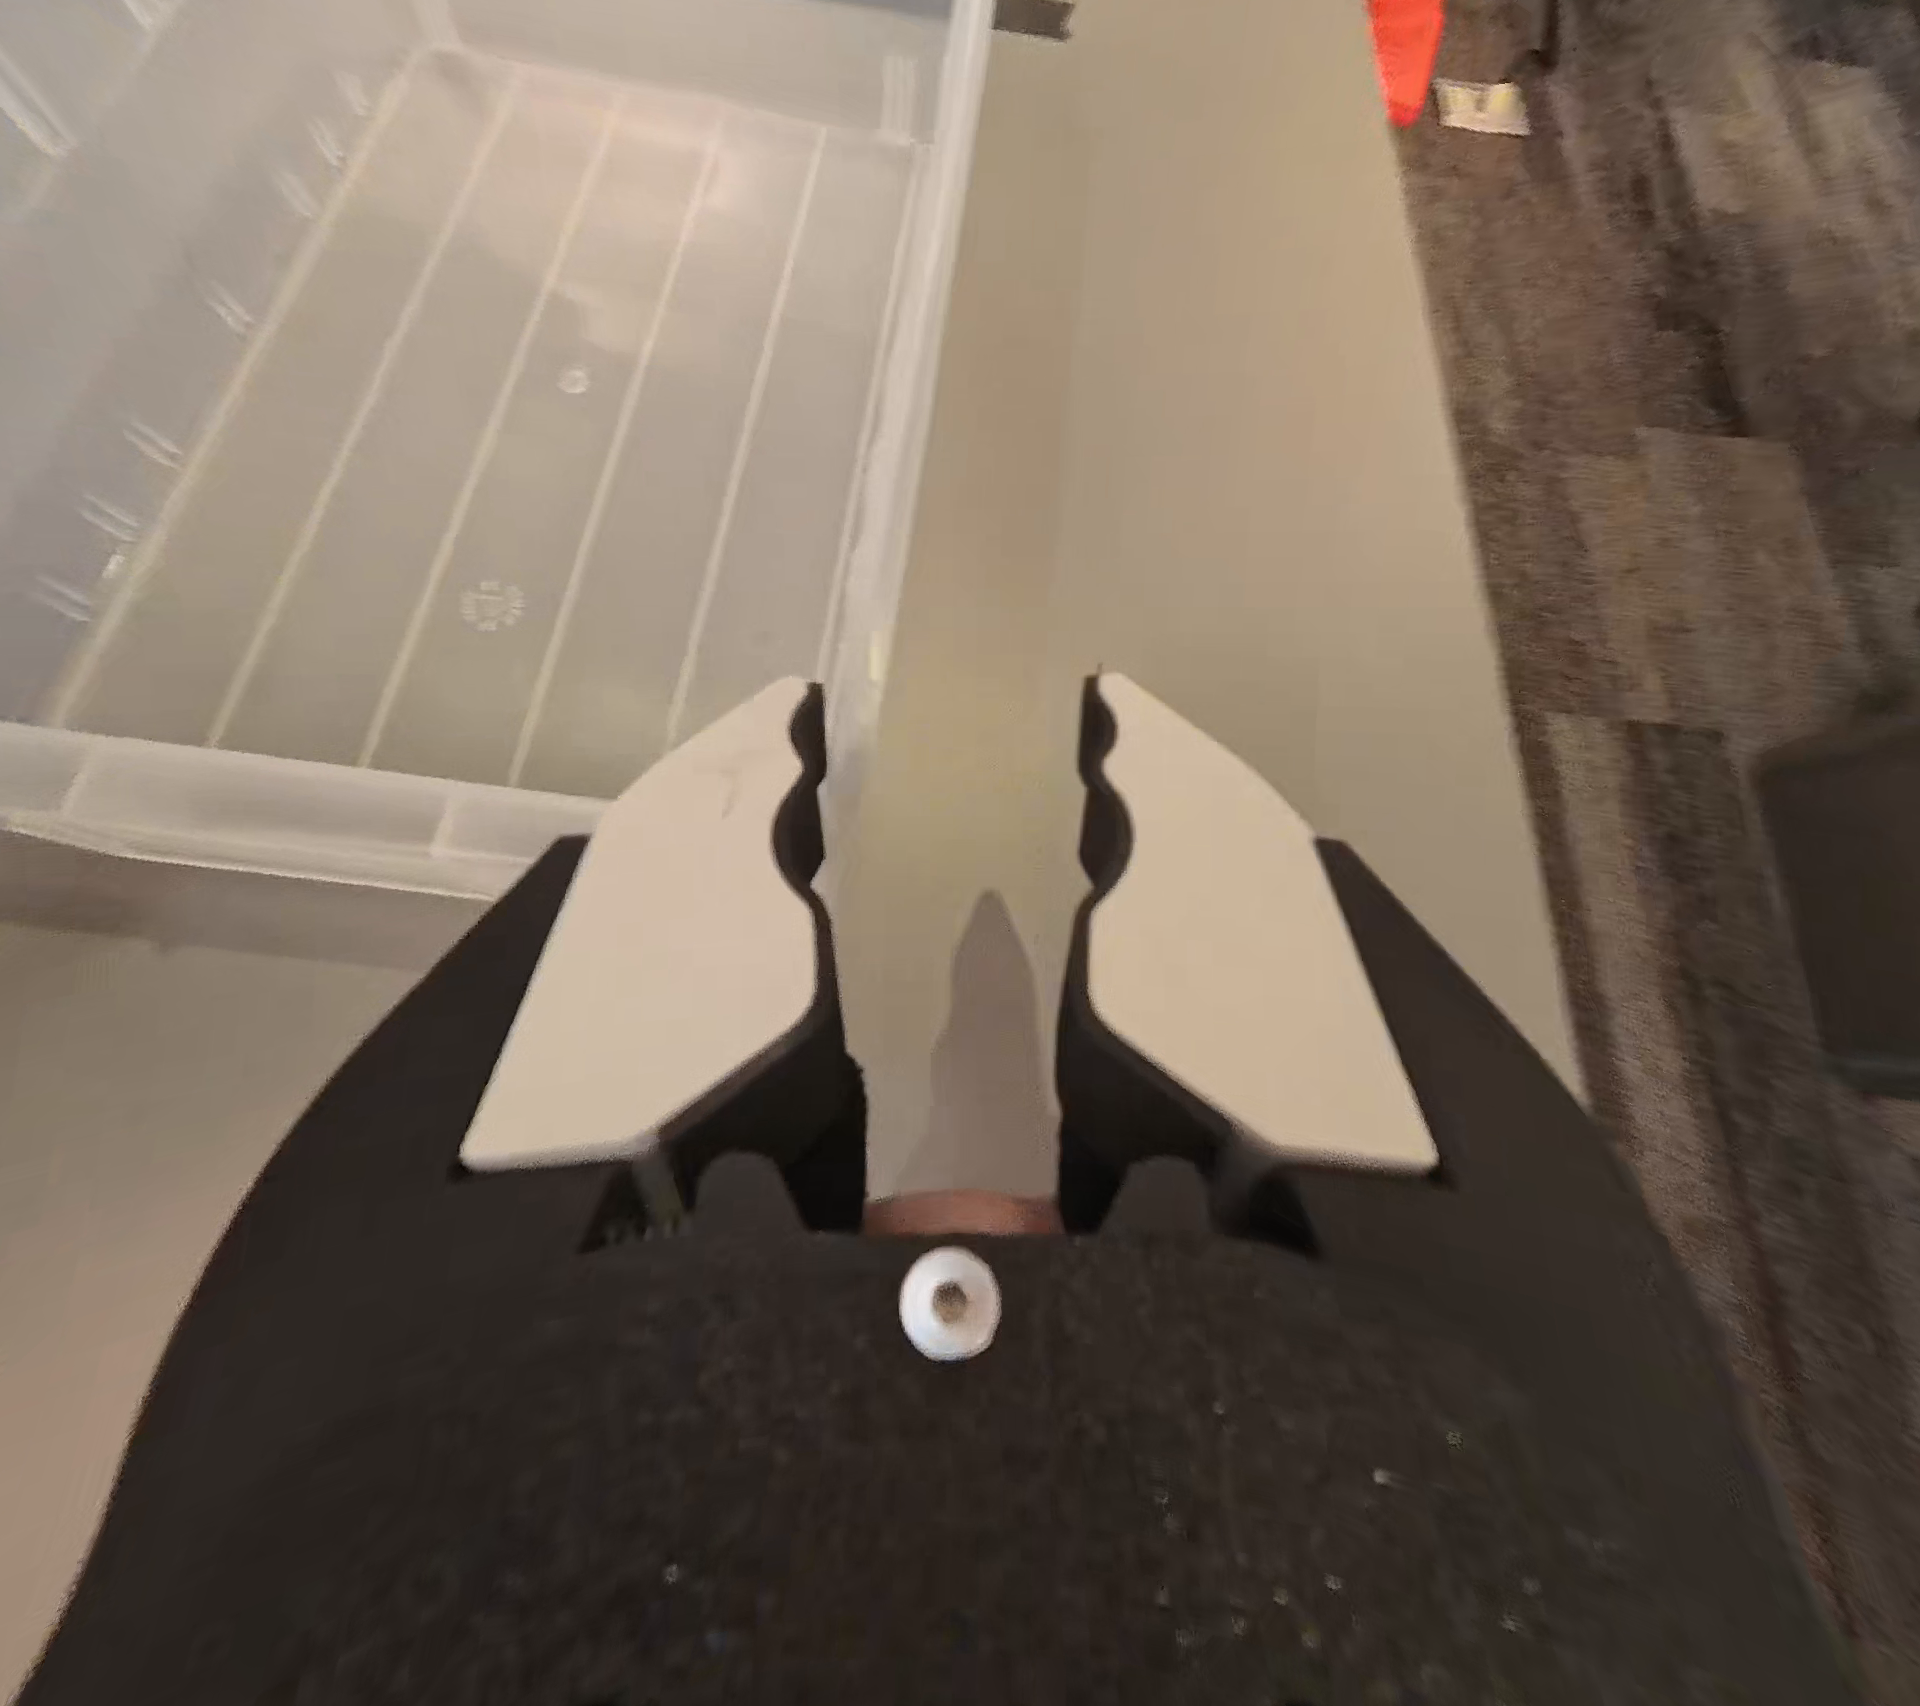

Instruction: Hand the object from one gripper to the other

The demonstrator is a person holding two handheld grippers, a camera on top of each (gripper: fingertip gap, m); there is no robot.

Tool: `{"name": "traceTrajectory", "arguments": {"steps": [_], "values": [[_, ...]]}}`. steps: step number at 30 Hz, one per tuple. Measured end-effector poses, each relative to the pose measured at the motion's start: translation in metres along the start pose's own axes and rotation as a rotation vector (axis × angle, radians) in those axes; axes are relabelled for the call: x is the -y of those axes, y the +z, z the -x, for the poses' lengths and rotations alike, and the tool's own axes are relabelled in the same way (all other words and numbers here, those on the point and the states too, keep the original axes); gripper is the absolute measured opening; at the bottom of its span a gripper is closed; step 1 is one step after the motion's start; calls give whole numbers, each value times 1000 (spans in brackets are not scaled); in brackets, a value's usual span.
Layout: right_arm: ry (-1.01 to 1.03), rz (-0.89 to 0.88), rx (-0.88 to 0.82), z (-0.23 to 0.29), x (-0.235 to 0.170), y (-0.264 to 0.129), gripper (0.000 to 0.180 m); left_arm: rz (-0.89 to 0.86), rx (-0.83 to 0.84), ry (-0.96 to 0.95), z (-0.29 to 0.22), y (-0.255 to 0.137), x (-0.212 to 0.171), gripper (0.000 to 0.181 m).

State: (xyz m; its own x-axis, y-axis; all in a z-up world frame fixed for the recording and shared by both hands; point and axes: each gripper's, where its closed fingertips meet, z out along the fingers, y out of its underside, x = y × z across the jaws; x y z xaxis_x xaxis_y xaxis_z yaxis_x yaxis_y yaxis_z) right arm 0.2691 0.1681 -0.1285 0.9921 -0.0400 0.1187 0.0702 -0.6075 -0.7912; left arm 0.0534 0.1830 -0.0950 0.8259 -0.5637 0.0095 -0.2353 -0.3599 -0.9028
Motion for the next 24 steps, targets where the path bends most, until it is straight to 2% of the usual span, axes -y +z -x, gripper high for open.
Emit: {"name": "traceTrajectory", "arguments": {"steps": [3, 6, 8, 10, 13, 15, 17, 19, 21, 22, 23, 24], "values": [[-38, -28, -103, -2, 26, -25, 45, -41, 39, -8, 20, -26, 19, 33], [-72, -154, -68, 47, 74, -51, 46, -67, 72, -31, 54, -55, 32, 35], [-88, -230, 60, 114, 99, -62, 47, -83, 129, -5, 86, -76, 36, 36], [-113, -271, 235, 197, 108, -68, 48, -83, 198, 6, 123, -98, 32, 37], [-59, -256, 487, 314, 91, -67, 49, -71, 287, -30, 182, -131, 9, 41], [-49, -216, 514, 358, 72, -55, 49, -50, 349, -84, 220, -150, -18, 42], [-53, -190, 433, 371, 61, -36, 48, -28, 412, -137, 255, -165, -45, 46], [-30, -164, 423, 382, 56, -23, 50, -23, 466, -168, 282, -177, -64, 49], [-20, -142, 369, 382, 55, -9, 48, 0, 477, -191, 300, -175, -73, 49], [-23, -124, 334, 381, 54, -2, 41, 25, 464, -203, 305, -169, -78, 47], [-24, -104, 304, 380, 52, 4, 28, 55, 428, -212, 307, -159, -85, 34], [-1, -96, 303, 382, 54, 5, 22, 97, 380, -217, 306, -148, -94, 9]]}}
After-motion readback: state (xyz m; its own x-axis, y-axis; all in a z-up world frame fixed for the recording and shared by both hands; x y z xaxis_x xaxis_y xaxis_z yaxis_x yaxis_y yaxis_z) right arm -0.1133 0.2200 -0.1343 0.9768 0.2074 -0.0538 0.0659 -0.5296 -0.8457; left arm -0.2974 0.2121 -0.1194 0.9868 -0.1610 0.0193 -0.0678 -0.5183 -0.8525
